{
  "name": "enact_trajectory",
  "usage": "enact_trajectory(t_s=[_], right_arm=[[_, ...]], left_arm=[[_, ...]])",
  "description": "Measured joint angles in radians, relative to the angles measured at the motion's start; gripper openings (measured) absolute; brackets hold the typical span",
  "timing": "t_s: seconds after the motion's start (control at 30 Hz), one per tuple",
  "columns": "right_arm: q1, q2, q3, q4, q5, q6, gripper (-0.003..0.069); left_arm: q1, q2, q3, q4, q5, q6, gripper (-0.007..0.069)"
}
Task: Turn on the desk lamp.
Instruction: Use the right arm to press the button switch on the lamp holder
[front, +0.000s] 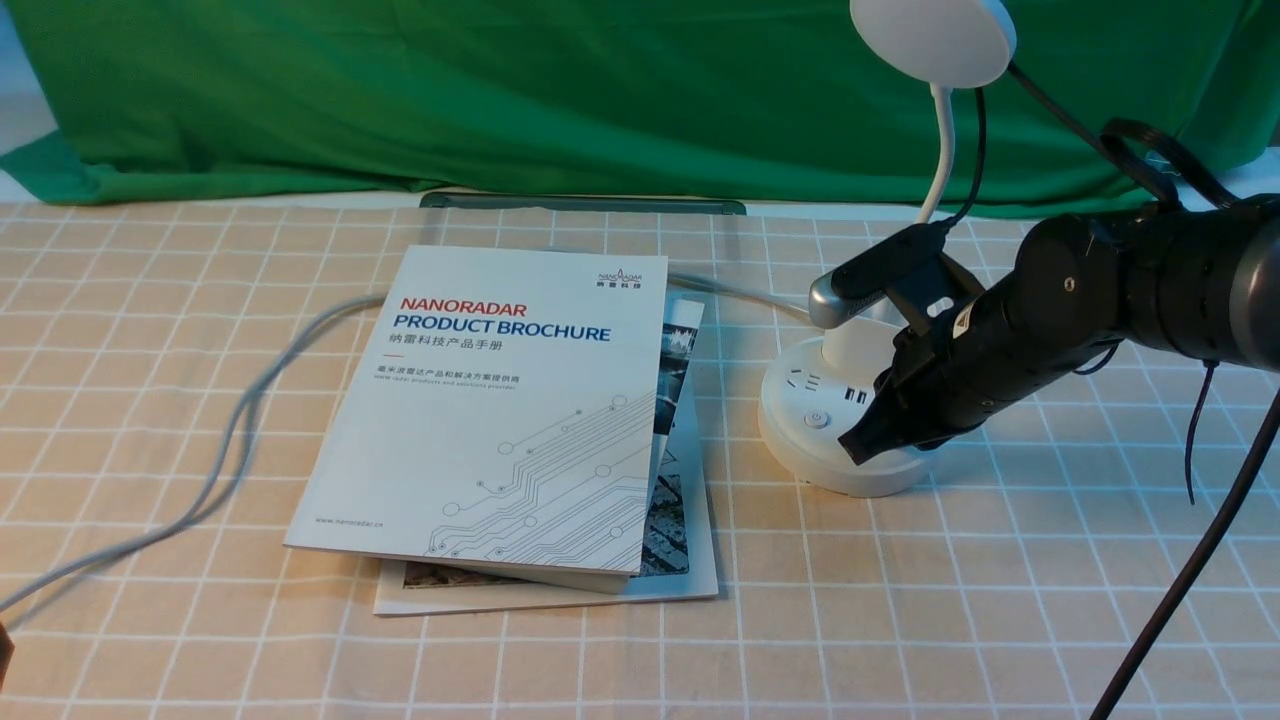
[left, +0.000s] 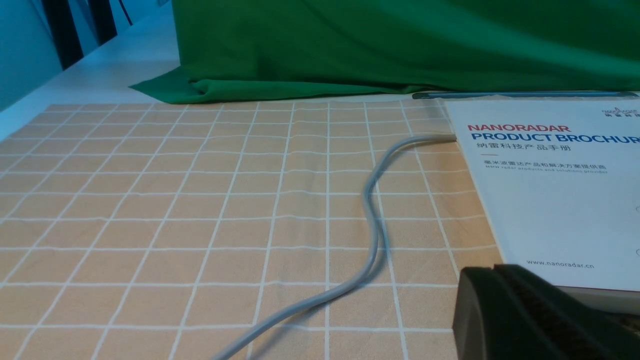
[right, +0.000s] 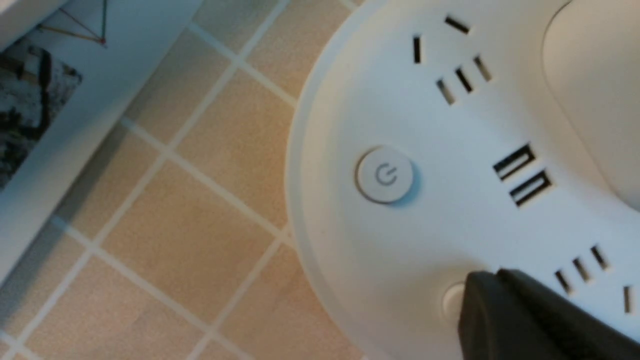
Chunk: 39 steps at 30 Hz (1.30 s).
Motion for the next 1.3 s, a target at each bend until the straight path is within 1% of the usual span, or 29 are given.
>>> enact_trajectory(t_s=[0.8, 0.97, 1.1, 1.3], right_arm=[[0.005, 0.022, -0.010, 0.000, 0.000, 0.000, 0.0030], [0.011, -0.007, 0.004, -0.002, 0.011, 0.015, 0.0030], [0.013, -0.111, 0.029, -0.024, 0.052, 0.065, 0.0030], [0.013, -0.388, 0.128, -0.036, 0.062, 0.135, 0.0030]], left_arm=[[0.000, 0.000, 0.000, 0.000, 0.000, 0.000, 0.0021], [0.000, 0.000, 0.000, 0.000, 0.000, 0.000, 0.0021], [0.000, 0.000, 0.000, 0.000, 0.000, 0.000, 0.0021], [0.000, 0.000, 0.000, 0.000, 0.000, 0.000, 0.0021]])
